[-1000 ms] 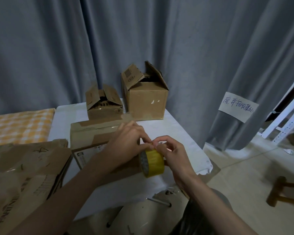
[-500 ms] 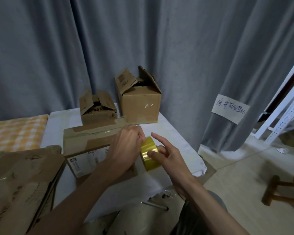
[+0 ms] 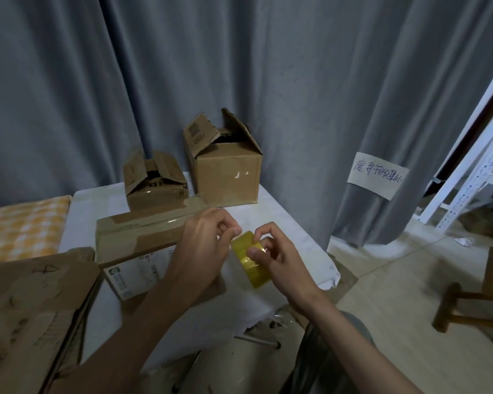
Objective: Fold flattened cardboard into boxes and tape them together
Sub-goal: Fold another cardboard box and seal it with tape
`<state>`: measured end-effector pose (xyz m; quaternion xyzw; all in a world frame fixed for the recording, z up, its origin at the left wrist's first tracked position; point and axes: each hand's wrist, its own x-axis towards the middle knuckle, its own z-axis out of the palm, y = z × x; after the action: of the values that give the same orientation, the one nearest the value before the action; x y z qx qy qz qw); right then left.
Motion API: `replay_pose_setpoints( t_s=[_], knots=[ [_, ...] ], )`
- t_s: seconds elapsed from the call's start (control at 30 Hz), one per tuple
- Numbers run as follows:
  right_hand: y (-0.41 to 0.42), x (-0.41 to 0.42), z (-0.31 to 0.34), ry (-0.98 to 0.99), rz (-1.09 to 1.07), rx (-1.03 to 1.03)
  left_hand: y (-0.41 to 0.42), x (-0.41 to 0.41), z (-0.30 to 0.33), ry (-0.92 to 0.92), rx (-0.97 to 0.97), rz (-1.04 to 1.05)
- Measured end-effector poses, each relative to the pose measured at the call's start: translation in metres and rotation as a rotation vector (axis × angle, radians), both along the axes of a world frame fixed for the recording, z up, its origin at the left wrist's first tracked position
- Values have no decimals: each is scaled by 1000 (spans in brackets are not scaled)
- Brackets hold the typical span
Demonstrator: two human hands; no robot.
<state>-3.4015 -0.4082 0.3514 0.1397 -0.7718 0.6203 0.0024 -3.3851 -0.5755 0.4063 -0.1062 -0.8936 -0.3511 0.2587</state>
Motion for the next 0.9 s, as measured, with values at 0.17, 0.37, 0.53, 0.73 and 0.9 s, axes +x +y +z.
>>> replay_pose_setpoints(
  t_s=[0.17, 0.37, 0.53, 0.73, 0.9],
  knots=[
    [4, 9, -9, 38, 44, 23, -6, -17, -7, -170, -100, 6],
    [9, -1, -13, 132, 31, 121, -12, -31, -16, -247, -327, 8],
    [20, -45, -13, 256, -123, 365, -40, -37, -13, -155, -288, 98],
    [24, -93, -25, 264, -188, 630, -56, -36, -32, -232, -298, 68],
    [23, -110, -36, 190, -226, 711, -64, -35, -38, -193, -327, 37]
  ],
)
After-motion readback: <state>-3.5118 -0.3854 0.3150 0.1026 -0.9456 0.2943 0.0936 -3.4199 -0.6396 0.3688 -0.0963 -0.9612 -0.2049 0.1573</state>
